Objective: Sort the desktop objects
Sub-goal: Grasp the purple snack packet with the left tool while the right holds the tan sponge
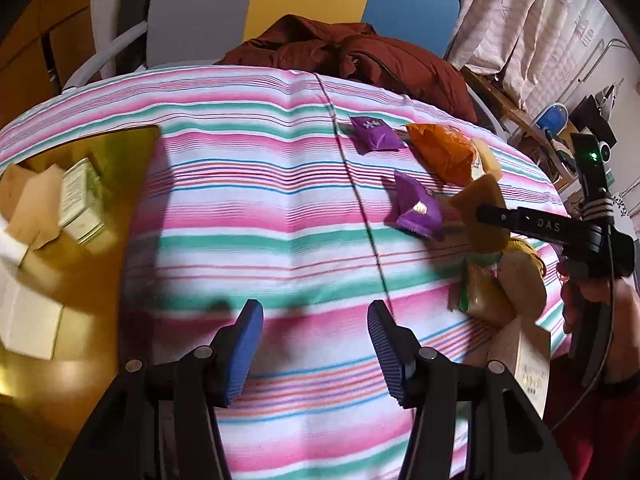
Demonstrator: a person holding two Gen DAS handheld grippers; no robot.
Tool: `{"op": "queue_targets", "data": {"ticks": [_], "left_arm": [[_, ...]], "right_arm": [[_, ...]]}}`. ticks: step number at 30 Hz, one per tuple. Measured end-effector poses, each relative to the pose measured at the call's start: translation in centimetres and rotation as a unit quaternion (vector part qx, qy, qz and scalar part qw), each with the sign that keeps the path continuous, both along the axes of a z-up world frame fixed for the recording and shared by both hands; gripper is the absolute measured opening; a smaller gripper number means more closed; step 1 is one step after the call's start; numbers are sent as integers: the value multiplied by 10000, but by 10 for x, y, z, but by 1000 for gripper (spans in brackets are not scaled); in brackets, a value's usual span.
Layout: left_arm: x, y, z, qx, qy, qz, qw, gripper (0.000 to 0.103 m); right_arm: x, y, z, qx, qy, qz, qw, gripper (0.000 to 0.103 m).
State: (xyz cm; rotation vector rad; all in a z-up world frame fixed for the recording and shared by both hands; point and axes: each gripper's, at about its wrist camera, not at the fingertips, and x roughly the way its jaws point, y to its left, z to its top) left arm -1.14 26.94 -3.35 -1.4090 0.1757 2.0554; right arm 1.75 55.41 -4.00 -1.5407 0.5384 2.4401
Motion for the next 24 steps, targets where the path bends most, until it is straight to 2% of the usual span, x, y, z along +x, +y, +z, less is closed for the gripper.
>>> {"op": "queue_targets", "data": {"ticks": [8, 13, 16, 18, 22, 24], "left_arm": [[-6, 75, -11, -42, 105, -441, 9990, 56], [-11, 116, -19, -65, 193, -630, 9978, 56], [-16, 132, -25, -175, 286, -668, 9972, 57], [-17, 139, -29, -138, 286, -724, 9969, 62], [-16, 149, -32, -191, 468, -843, 9952, 62], [-15, 151, -34, -171, 418, -832, 9955, 61]], "right_arm": [[3, 11, 2, 291, -77, -302, 9991, 54], [2, 18, -3, 51, -124, -399, 9991, 54], [1, 20, -6, -48, -167, -465, 9988, 55], [1, 21, -8, -88, -192, -513, 9985, 57], [1, 21, -9, -112, -215, -539, 9983, 58], [0, 21, -10, -102, -226, -515, 9984, 58]]}}
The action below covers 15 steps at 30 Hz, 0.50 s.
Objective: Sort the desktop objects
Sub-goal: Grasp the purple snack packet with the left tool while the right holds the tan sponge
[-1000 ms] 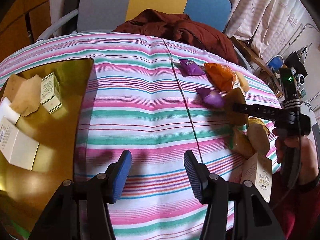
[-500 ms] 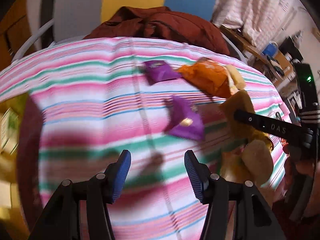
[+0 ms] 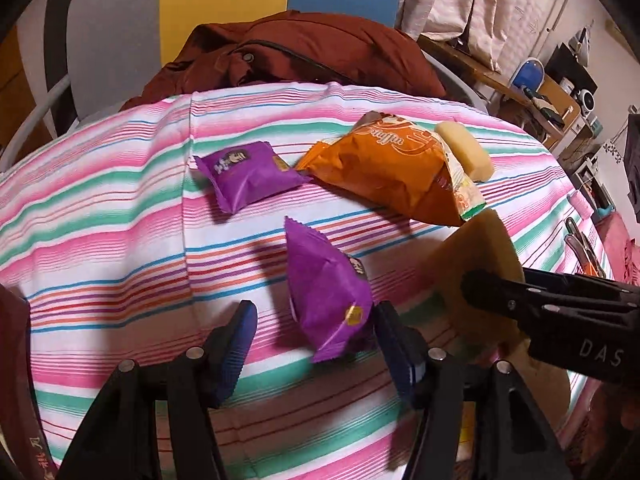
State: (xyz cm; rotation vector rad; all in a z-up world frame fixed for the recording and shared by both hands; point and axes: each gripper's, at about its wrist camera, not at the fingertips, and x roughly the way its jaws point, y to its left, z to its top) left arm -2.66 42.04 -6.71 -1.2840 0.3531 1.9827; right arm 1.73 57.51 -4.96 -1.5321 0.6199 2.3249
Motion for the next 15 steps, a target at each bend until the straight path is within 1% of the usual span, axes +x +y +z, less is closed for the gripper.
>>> {"op": "queue_targets", "data": {"ticks": [4, 7, 9, 11, 12, 14, 15], "left_arm": [[5, -3, 2, 191, -64, -27, 9998, 62], [7, 8, 0, -79, 164, -91, 9998, 62], [5, 10, 0, -151, 324, -64, 9993, 62], [-2, 8, -4, -182, 350, 68, 9992, 62], [-5, 6, -5, -135, 318, 136, 9993, 62], [-9, 2, -5, 91, 394, 162, 9991, 62], [-11, 2, -6, 94, 436, 162, 9989, 62]], "right_arm": [[2, 2, 0, -67, 14, -63, 10000, 58], [3, 5, 0, -135, 27, -125, 9998, 58], [3, 4, 0, -120, 30, -112, 9999, 58], [2, 4, 0, -106, 23, -102, 9999, 58], [2, 4, 0, -109, 18, -102, 9999, 58], [1, 4, 0, -107, 13, -104, 9999, 58], [1, 4, 0, -104, 11, -103, 9999, 58]]}}
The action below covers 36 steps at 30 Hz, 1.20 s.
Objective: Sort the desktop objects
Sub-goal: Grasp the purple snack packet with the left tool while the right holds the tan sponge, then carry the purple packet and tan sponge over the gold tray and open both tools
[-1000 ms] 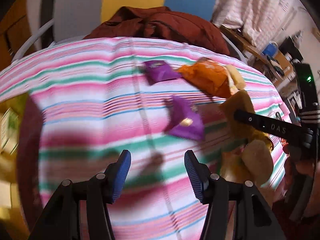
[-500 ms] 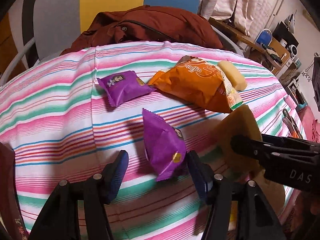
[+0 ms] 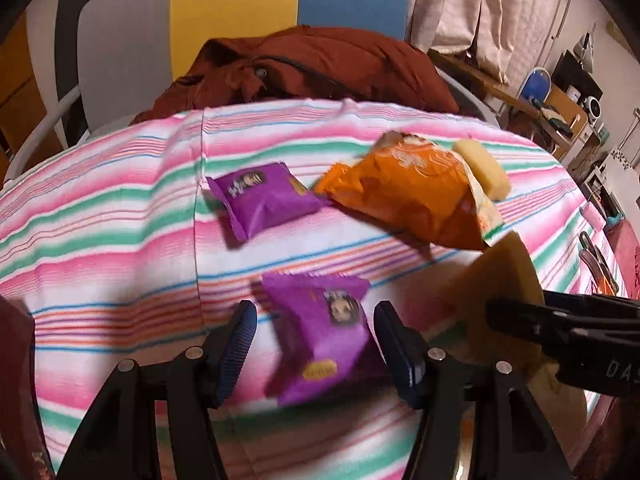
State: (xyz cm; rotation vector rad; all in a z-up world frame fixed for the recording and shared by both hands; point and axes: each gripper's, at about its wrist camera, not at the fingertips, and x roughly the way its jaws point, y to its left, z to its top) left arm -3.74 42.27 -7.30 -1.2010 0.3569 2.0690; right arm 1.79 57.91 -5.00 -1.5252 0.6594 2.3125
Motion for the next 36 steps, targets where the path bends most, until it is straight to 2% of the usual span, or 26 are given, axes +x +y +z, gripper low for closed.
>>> {"op": "queue_targets", "data": {"ticks": [4, 5, 7, 10, 14, 16, 19, 22, 25, 36], "left_arm": [[3, 2, -4, 41, 367, -206, 9991, 62], [9, 2, -7, 5, 581, -311, 9978, 62], [15, 4, -7, -120, 749, -373, 9964, 62], [11, 4, -8, -87, 697, -369, 9968, 62], [7, -10, -7, 281, 504, -333, 9978, 60], [6, -21, -7, 471, 415, -201, 9978, 50], [2, -37, -6, 860, 149, -149, 9961, 50], [4, -48, -6, 1024, 70, -159, 9946, 50], [8, -57, -5, 1116, 63, -200, 9935, 50], [33, -94, -5, 981, 369, -148, 9944, 50]], "right_arm": [[-1, -1, 0, 29, -5, 23, 10000, 58], [-1, -2, 0, 39, -8, 36, 10000, 58], [-2, -4, -1, 87, -31, 98, 9999, 58], [-4, -7, -1, 239, -92, 204, 9995, 58], [-4, -7, 0, 280, -90, 238, 9993, 56], [-4, -7, 0, 285, -71, 233, 9993, 55], [-4, -9, 4, 304, 14, 257, 9992, 54], [-5, -13, 10, 346, 147, 349, 9987, 54], [-8, -17, 14, 280, 286, 481, 9980, 54], [-10, -42, 22, -55, 776, 1077, 9911, 53]]}}
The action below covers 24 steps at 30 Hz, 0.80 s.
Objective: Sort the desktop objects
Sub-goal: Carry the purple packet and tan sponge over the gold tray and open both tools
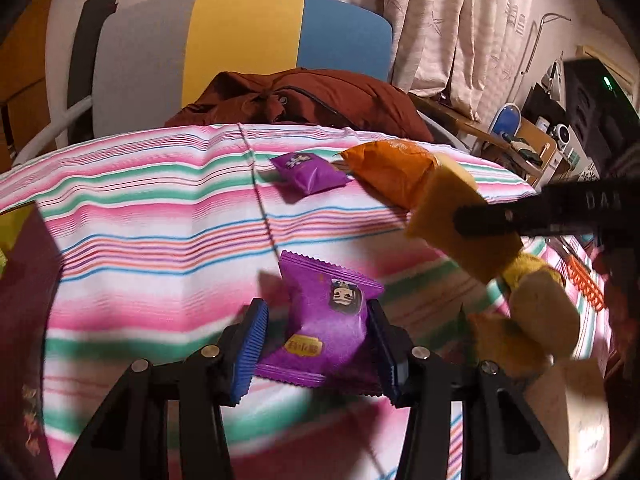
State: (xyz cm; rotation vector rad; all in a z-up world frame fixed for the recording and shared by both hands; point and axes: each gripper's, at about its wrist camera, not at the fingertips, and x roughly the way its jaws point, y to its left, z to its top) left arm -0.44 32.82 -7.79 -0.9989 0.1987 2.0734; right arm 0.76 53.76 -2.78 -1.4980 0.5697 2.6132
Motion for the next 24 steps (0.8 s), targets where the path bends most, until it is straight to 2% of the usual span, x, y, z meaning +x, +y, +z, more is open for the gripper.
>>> {"op": "queue_targets", "data": {"ticks": [3, 9, 13, 16, 21, 24], "left_arm": [[5, -13, 0, 24, -18, 41, 10000, 50], [19, -45, 3, 123, -207, 131, 9996, 49], [24, -66, 12, 340, -515, 222, 9978, 49], [30, -82, 22, 475, -594, 273, 9967, 49], [39, -122, 43, 680, -595, 379, 9952, 49], [39, -157, 59, 898, -541, 607, 9926, 49]], "right_arm": [[-1, -13, 4, 111, 115, 210, 9997, 53], [0, -49, 20, 688, 372, 685, 9946, 53], [0, -71, 23, 378, 367, 748, 9958, 53], [-3, -92, 22, 61, 320, 844, 9959, 53], [-6, -130, 31, -178, 433, 1082, 9930, 53], [-10, -157, 38, -448, 531, 1277, 9894, 53]]}}
